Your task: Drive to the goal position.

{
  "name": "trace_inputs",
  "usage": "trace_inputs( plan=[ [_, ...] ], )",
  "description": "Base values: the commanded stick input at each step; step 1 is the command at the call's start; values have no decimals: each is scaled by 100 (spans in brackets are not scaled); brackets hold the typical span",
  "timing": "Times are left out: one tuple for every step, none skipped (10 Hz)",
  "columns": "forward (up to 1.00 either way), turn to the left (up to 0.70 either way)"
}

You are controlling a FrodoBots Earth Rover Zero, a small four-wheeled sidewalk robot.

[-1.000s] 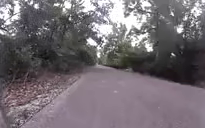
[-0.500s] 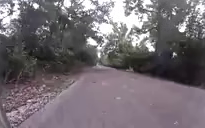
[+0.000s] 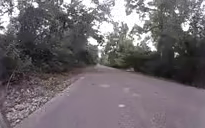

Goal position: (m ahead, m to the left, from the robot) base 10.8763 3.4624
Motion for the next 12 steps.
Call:
trace_inputs(
  plan=[
    [70,0],
    [70,0],
    [70,0],
    [70,0],
    [70,0],
    [70,0],
    [70,0],
    [70,0],
    [70,0],
    [70,0],
    [70,0],
    [70,0]
  ],
)
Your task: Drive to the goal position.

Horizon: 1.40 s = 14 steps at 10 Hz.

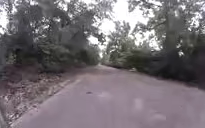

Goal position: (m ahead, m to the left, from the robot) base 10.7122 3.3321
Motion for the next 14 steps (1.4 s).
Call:
trace_inputs(
  plan=[
    [70,0],
    [70,0],
    [70,0],
    [70,0],
    [70,0],
    [70,9],
    [70,18],
    [70,28],
    [70,14],
    [70,0],
    [70,0],
    [70,0],
    [70,0],
    [70,0]
  ],
)
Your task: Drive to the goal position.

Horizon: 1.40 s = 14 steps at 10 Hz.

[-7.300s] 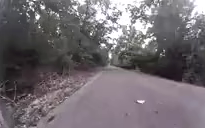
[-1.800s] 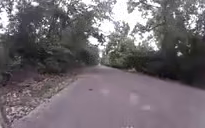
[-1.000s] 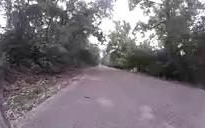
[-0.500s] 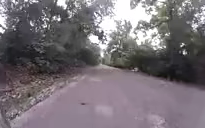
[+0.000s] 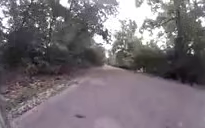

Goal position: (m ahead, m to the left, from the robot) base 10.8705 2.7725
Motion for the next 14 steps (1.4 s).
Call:
trace_inputs(
  plan=[
    [70,0],
    [70,0],
    [70,0],
    [70,0],
    [70,0],
    [70,0],
    [70,0],
    [70,0],
    [70,0],
    [70,0],
    [70,0],
    [70,0],
    [70,0],
    [70,0]
  ],
)
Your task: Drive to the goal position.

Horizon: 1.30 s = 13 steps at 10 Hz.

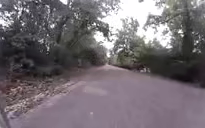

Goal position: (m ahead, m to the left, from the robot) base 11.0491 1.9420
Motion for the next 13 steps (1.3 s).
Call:
trace_inputs(
  plan=[
    [70,0],
    [70,0],
    [70,0],
    [70,0],
    [70,0],
    [70,0],
    [70,0],
    [70,0],
    [70,0],
    [70,0],
    [70,0],
    [70,0],
    [70,0]
  ],
)
